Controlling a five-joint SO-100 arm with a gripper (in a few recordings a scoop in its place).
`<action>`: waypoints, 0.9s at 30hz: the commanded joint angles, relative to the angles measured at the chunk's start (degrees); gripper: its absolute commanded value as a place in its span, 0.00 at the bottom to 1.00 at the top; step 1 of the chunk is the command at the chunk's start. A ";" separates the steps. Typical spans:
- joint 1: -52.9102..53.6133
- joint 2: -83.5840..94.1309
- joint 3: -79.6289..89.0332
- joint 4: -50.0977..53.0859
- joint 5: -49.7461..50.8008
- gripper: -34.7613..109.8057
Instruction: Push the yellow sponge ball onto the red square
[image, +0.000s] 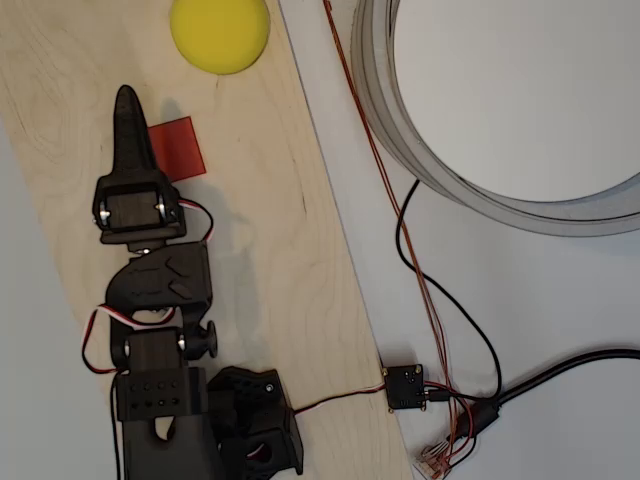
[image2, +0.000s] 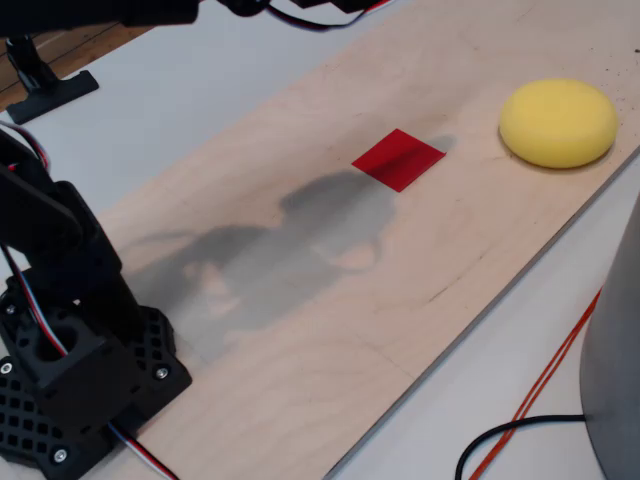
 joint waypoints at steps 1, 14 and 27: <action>2.64 -2.11 -6.33 3.96 1.76 0.24; 3.96 -18.63 -22.32 11.87 6.33 0.24; 1.93 -38.67 -39.90 12.83 8.88 0.24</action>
